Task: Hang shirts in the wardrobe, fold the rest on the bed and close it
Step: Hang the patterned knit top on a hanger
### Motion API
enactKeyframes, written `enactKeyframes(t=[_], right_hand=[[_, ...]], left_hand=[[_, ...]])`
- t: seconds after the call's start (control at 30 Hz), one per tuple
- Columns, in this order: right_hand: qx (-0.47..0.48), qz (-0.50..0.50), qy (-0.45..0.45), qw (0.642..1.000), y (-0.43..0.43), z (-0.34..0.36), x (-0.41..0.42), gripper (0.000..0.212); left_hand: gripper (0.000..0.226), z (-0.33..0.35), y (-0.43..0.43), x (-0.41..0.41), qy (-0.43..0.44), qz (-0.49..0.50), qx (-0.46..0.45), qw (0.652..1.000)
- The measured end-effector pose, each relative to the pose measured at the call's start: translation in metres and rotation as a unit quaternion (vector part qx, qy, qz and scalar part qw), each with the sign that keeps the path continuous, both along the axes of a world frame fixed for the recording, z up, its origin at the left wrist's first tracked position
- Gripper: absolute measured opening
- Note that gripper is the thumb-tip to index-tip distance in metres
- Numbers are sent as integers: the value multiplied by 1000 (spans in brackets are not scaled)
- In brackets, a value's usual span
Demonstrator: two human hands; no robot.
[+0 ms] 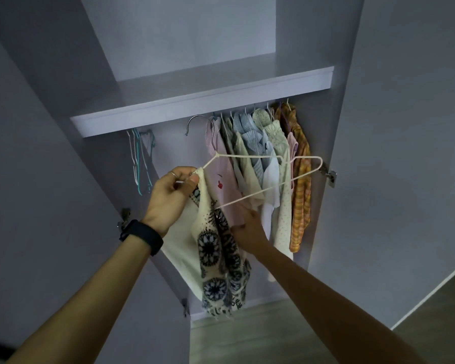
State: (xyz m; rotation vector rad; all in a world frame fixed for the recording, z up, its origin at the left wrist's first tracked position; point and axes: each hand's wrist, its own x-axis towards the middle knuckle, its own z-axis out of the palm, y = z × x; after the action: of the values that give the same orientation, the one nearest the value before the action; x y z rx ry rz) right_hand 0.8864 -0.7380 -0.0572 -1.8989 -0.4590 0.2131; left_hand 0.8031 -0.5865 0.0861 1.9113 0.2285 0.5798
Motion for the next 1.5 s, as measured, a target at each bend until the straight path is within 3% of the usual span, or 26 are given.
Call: enactKeyframes(t=[0.1,0.13,0.27,0.37,0.47,0.57,0.7,0.8,0.97,1.07,1.13,1.23,1.33,1.4,1.5], right_hand=[[-27,81,-69,994,13,-1,14,31],[-28,107,-66,992,16,-3,17,29],[-22,209,-11,978,25,3,22,75],[-54,264,16,963,40,15,16,67],[-92,234,22,968,49,19,10,43],[-30,178,-14,984,44,16,8,8],[-34,88,-62,994,11,12,21,23],[-58,85,-74,992,-22,16,41,17],[-150,42,-190,969,-64,24,73,10],[-170,-36,-166,971,-83,35,91,16],[-90,-85,-101,987,-96,43,100,13],[-7,-98,-2,995,-101,66,106,27],[-16,-97,62,993,-95,89,106,22],[-23,-88,51,995,-90,103,103,39],[-36,-27,17,999,-81,111,98,28]], left_hand=[[11,7,7,-7,-8,9,-6,1000],[11,9,10,-9,-10,12,-8,1000],[13,14,23,-18,-7,21,-7,1000],[15,16,30,-24,-3,26,-6,1000],[13,17,34,-28,-2,31,4,1000],[13,16,40,-34,-1,51,17,999],[13,9,54,-51,14,47,71,996],[12,2,64,-57,25,38,121,992],[7,-5,65,-47,21,30,186,982],[14,-1,62,-40,0,40,224,974],[15,2,64,-37,-7,42,252,967],[10,3,63,-34,-2,37,289,957],[12,0,52,-29,-6,23,322,946],[11,-3,42,-26,-13,17,324,946],[9,-10,27,-21,-14,31,309,951]])
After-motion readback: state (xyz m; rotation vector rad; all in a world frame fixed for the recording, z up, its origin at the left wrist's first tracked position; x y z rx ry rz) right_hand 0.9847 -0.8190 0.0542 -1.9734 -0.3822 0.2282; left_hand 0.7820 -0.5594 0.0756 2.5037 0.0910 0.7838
